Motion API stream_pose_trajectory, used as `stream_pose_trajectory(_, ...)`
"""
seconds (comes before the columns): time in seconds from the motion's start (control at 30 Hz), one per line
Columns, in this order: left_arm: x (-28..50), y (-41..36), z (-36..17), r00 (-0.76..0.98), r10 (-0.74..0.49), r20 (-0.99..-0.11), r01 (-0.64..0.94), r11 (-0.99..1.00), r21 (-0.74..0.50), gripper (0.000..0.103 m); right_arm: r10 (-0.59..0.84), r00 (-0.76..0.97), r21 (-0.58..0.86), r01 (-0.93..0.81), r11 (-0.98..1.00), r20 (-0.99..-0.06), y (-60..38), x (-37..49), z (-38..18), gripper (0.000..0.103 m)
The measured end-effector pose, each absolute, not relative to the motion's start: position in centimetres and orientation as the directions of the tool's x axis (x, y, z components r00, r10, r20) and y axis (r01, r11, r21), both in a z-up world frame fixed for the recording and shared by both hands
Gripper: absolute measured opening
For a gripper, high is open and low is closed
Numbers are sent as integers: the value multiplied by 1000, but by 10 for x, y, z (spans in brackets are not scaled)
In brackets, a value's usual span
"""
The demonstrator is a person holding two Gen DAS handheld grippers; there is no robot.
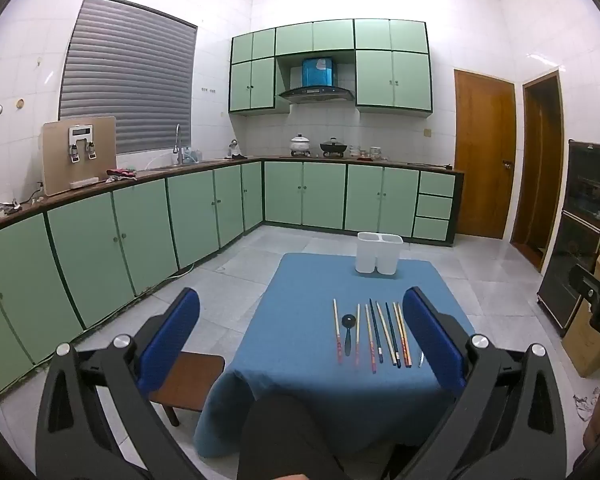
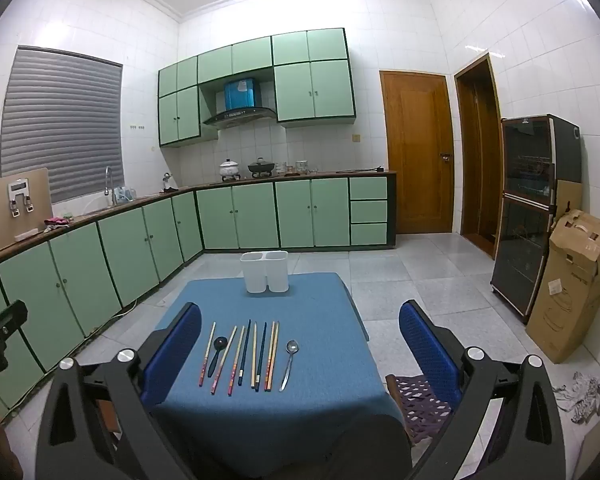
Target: Organize utensils
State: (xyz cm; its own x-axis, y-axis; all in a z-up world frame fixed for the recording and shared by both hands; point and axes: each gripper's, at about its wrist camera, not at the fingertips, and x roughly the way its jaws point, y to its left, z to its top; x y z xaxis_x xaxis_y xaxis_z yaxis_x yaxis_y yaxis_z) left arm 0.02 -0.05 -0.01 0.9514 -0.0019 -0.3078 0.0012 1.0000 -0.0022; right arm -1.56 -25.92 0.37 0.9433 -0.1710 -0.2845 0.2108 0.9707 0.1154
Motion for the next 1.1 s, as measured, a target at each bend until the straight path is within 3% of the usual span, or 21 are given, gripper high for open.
stream_pose_trajectory(1.1, -3, 3, 5, 954, 7, -300, -4, 1000, 8, 98, -171, 946, 110, 208, 972, -275, -253, -17, 10, 97)
